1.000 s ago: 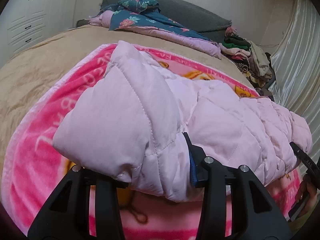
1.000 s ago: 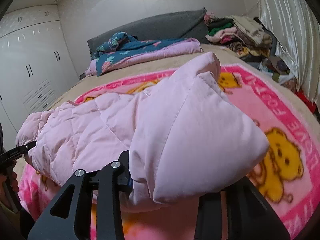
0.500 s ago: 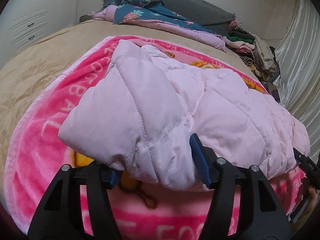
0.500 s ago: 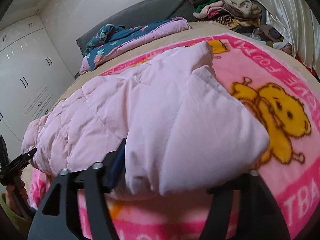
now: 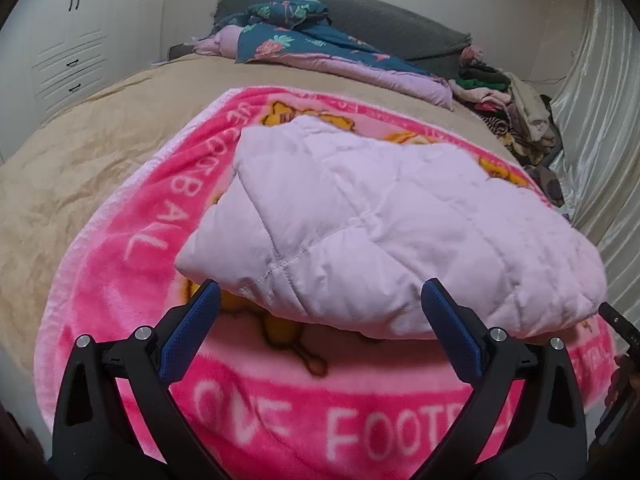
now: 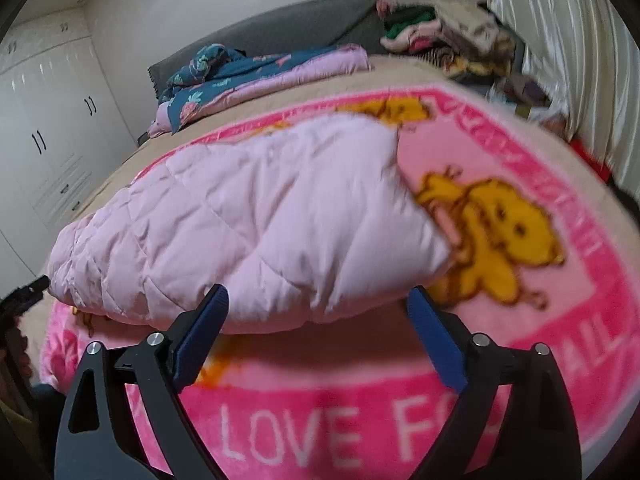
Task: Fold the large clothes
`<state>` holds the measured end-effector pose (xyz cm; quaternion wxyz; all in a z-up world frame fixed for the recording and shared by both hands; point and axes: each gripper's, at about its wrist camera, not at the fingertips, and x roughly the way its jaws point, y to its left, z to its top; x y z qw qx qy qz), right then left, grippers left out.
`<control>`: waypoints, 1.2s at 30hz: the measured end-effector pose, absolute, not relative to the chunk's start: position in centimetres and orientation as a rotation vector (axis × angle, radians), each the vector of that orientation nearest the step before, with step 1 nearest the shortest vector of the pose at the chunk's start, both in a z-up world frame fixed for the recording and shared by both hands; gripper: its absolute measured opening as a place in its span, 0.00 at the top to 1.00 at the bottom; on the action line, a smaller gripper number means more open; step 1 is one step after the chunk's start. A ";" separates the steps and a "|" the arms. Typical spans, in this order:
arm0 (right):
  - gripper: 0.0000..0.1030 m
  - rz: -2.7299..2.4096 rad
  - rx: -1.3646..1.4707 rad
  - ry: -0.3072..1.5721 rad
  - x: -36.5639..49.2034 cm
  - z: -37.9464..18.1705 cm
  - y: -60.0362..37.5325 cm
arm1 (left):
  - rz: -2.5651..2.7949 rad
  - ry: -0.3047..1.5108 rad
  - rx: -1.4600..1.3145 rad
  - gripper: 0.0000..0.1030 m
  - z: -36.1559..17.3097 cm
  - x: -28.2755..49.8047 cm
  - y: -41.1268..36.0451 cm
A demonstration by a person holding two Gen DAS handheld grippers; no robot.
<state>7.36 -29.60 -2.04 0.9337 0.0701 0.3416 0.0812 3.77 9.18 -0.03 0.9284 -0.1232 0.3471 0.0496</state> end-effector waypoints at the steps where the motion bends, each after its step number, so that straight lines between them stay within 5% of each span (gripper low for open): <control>1: 0.05 0.157 0.120 0.670 6.8 -1.2 -29.5 | 0.100 0.702 -0.248 0.09 0.4 3.4 9.1; 18: 0.04 0.256 -0.014 0.454 0.2 5.8 -24.3 | 0.082 0.579 -0.179 0.09 5.2 -2.0 5.9; 36: 0.04 0.331 0.004 0.521 -2.2 2.1 -18.9 | -0.006 0.611 -0.128 0.09 1.8 -3.6 0.3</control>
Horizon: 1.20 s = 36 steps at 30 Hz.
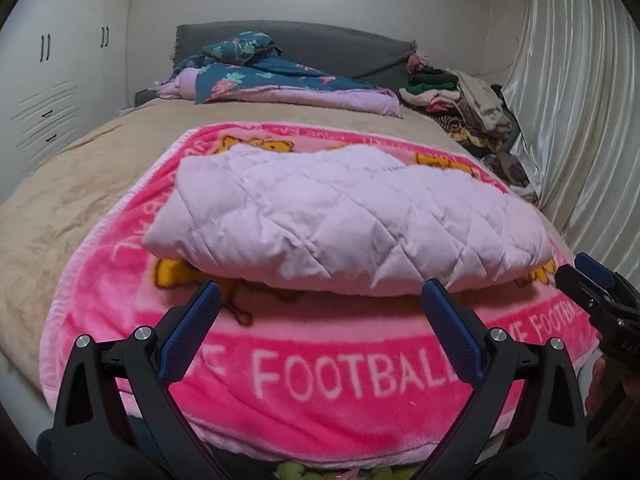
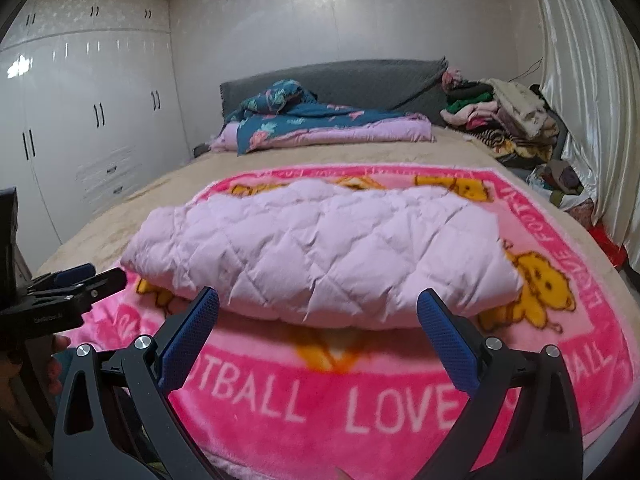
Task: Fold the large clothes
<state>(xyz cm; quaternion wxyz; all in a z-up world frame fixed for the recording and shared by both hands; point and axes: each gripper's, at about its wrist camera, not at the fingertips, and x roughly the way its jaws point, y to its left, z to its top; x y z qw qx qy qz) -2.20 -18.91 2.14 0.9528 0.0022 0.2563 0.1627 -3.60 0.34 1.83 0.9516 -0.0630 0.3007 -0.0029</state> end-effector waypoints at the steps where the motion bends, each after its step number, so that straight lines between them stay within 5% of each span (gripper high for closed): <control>1: 0.04 0.336 0.005 0.530 -2.2 1.9 -18.8 | -0.006 0.616 -0.126 0.09 1.6 -3.5 0.1; 36: 0.04 0.352 0.004 0.574 -1.9 0.8 -18.6 | 0.024 0.640 -0.111 0.09 0.6 -3.2 0.1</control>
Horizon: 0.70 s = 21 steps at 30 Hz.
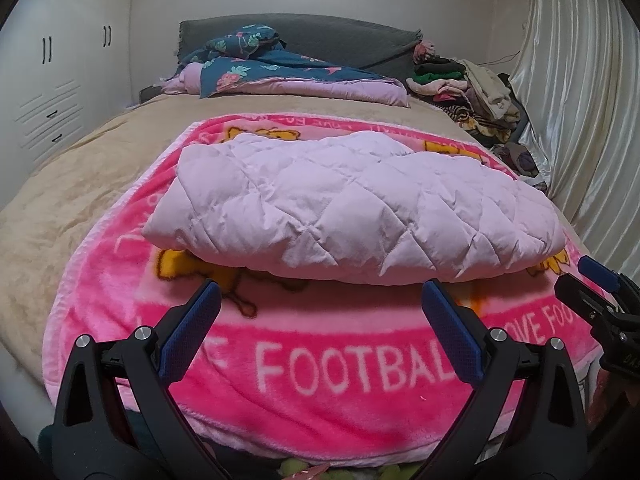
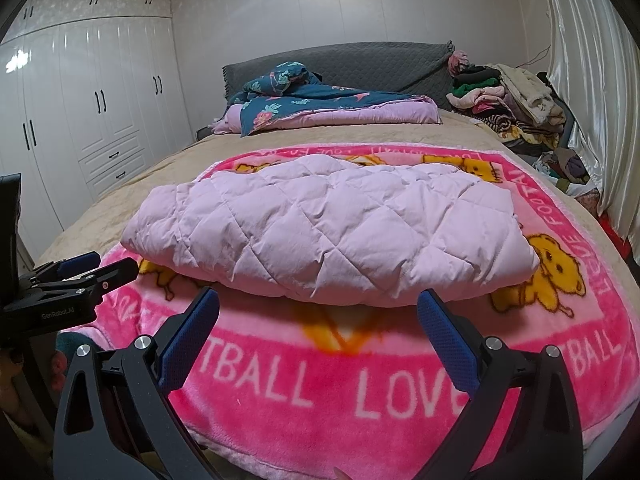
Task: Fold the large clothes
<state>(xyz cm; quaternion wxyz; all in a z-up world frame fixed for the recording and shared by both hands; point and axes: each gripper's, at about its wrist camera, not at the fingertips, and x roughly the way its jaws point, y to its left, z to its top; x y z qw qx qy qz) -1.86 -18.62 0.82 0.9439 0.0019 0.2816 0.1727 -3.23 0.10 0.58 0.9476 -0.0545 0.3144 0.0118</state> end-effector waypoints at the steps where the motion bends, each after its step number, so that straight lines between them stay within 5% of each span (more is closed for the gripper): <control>1: 0.04 0.353 0.005 0.574 -1.9 0.8 -18.6 | 0.026 0.641 -0.111 0.09 0.6 -3.2 0.1; 21: 0.04 0.349 0.002 0.568 -2.1 0.8 -18.7 | 0.034 0.639 -0.106 0.09 1.0 -3.4 0.2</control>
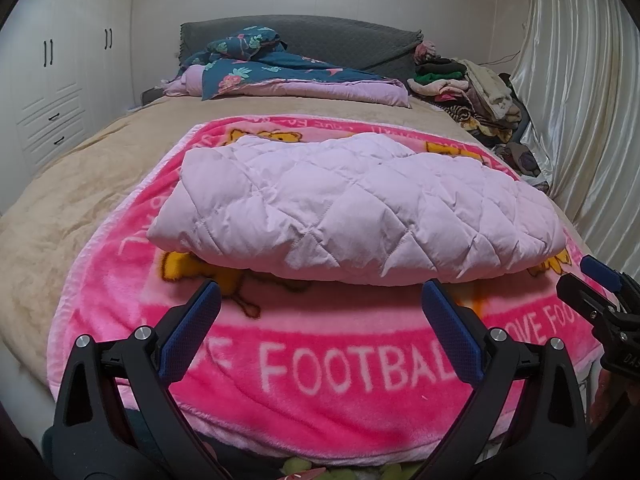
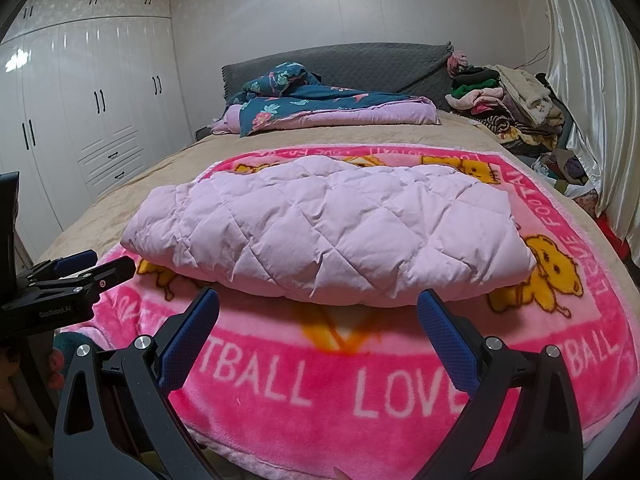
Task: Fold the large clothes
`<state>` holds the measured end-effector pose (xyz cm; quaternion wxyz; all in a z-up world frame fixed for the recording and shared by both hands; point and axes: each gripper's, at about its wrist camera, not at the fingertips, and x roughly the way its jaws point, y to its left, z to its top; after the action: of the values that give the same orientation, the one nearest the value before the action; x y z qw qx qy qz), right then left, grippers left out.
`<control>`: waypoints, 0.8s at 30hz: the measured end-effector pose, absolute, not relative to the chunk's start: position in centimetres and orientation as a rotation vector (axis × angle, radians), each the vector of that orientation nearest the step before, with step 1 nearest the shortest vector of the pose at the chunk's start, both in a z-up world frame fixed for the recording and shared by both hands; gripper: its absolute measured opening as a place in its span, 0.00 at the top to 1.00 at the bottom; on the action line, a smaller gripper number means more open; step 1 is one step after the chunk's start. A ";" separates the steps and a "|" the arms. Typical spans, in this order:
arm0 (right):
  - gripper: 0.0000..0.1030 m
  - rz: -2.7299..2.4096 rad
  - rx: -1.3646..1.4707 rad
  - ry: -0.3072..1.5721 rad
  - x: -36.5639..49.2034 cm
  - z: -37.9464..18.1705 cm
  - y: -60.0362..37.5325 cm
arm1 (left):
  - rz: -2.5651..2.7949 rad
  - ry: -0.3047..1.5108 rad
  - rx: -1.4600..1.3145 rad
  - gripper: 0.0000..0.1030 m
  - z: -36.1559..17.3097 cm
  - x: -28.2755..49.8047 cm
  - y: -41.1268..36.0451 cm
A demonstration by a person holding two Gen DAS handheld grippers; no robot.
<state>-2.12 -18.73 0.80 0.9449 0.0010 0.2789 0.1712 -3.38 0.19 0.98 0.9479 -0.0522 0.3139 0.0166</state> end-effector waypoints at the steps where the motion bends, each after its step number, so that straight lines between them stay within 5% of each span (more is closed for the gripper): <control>1: 0.04 0.348 0.002 0.568 -2.1 0.8 -18.7 | 0.031 0.639 -0.106 0.09 0.9 -3.3 0.1; 24: 0.04 0.346 -0.001 0.568 -2.2 0.9 -18.9 | 0.035 0.638 -0.100 0.09 1.0 -3.4 0.2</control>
<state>-2.23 -18.90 0.93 0.9453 -0.0004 0.2787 0.1696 -3.40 0.15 1.04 0.9481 -0.0493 0.3136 0.0172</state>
